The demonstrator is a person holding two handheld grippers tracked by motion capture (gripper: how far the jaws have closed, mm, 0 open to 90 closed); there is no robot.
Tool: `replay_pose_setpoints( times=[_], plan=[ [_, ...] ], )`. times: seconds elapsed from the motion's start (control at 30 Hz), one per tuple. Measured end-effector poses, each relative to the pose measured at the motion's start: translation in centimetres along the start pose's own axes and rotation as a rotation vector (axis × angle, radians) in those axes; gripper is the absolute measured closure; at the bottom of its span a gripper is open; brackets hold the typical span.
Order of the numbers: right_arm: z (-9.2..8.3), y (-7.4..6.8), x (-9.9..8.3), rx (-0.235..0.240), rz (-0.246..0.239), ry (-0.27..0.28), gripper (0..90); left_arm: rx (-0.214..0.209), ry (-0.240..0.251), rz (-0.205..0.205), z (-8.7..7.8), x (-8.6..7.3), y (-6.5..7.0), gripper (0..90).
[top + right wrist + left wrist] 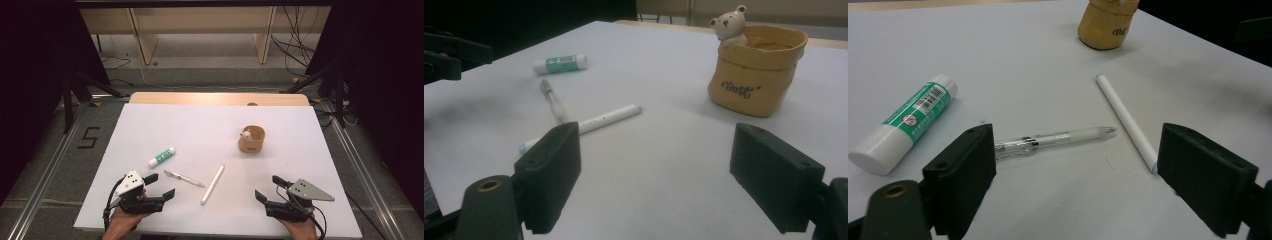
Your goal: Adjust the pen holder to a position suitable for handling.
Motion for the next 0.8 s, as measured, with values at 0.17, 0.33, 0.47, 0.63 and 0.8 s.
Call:
replay_pose_setpoints(
  times=[0.17, 0.33, 0.47, 0.63, 0.8],
  plan=[
    [0.06, -0.02, -0.03, 0.0, -0.001, -0.003, 21.5, 0.0, -0.003, 0.006, 0.03, -0.02, 0.05, 15.3],
    [0.09, -0.01, -0.01, -0.002, 0.001, -0.003, 21.6, -0.001, -0.006, 0.005, 0.07, -0.06, 0.02, 15.3],
    [0.14, 0.04, -0.03, -0.004, 0.0, -0.006, 21.9, -0.002, -0.003, 0.002, 0.12, -0.02, 0.07, 15.3],
    [0.32, 0.23, 0.17, -0.01, 0.004, -0.012, 22.7, -0.001, -0.005, 0.003, 0.13, -0.03, 0.03, 15.3],
    [0.7, 0.54, 0.81, -0.02, -0.004, -0.013, 23.2, 0.003, -0.005, 0.002, 0.12, -0.02, -0.09, 15.3]
  ],
)
Point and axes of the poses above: each handheld gripper's, and its own axes: z roughly forward along the jaws, x roughly out of its top, y roughly to its right, the point moved 9 cm from there along z, roughly forward along the jaws, and after that the axes turned 6 degrees about -y, right-handed, at the moved point
